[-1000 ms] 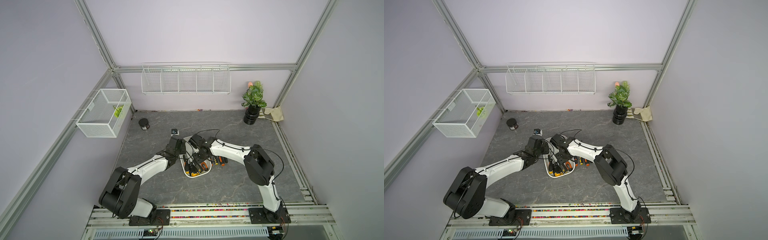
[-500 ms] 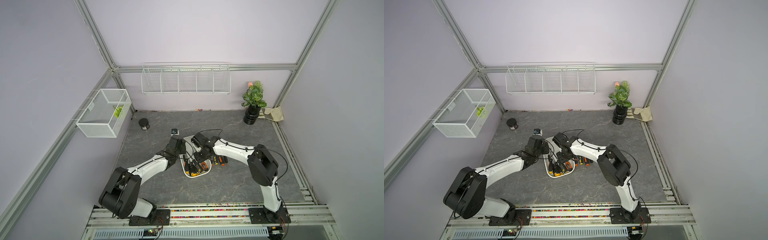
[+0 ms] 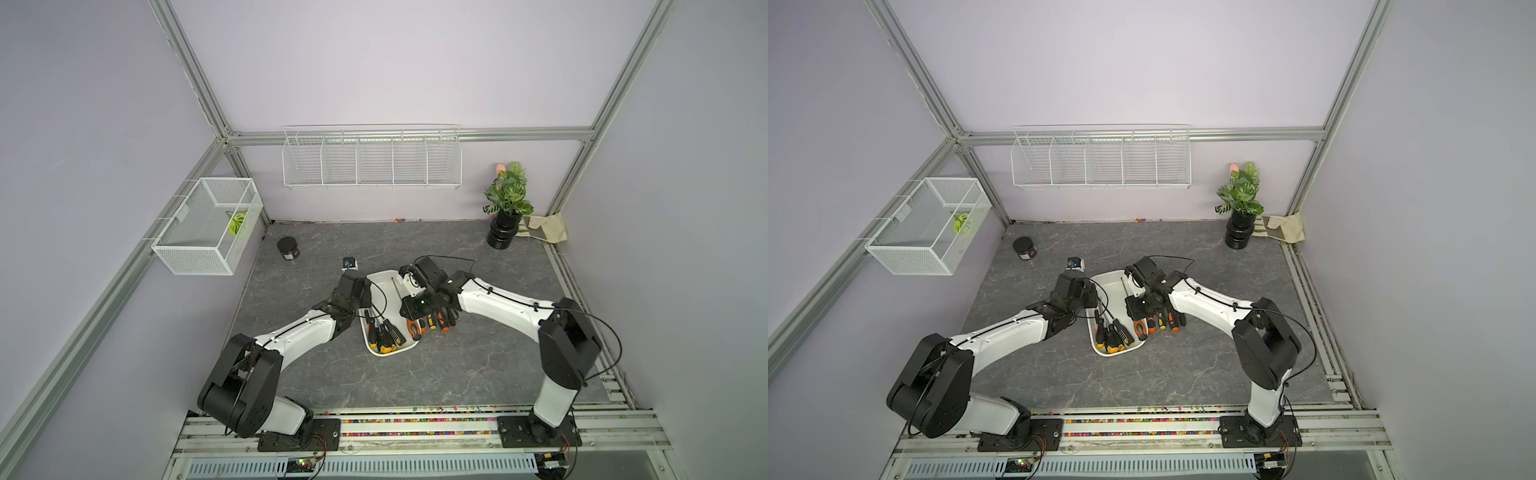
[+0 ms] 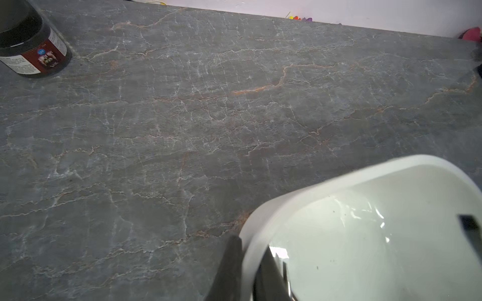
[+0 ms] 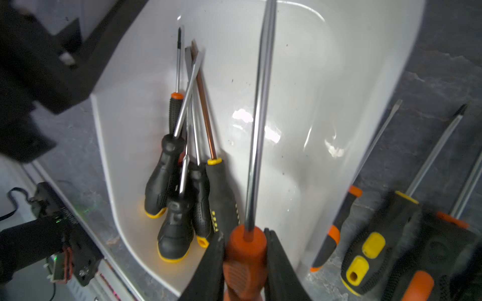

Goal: Take out the screwdriver from the storage box
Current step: Pick up the screwdriver from the storage box, then place the screwdriver at the center of the board.

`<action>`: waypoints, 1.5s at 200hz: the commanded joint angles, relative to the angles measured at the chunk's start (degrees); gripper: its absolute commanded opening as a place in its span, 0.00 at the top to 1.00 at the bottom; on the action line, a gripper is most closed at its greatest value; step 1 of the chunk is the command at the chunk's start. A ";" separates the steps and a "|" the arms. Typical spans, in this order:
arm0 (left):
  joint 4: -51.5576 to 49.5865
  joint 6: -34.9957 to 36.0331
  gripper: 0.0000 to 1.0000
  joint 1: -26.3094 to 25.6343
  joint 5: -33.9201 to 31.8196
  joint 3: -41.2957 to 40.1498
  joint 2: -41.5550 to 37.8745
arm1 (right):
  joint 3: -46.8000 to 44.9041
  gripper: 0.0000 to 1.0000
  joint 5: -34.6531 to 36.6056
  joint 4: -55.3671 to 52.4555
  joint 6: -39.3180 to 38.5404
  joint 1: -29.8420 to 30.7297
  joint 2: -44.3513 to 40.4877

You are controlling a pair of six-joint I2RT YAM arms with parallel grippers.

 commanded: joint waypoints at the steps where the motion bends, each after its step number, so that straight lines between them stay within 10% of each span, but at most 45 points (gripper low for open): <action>1: 1.57 0.66 1.00 0.22 -0.89 -0.38 0.36 | -3.65 1.00 -4.58 4.21 1.49 -2.36 -6.05; 146: 1.82 0.70 1.00 0.21 -1.00 -0.38 0.79 | -13.68 1.00 4.34 -1.98 -6.96 -20.79 -10.84; 300: 2.20 0.83 1.00 0.20 -0.86 -0.29 1.34 | -8.40 1.00 9.41 -0.58 -6.12 -21.93 2.74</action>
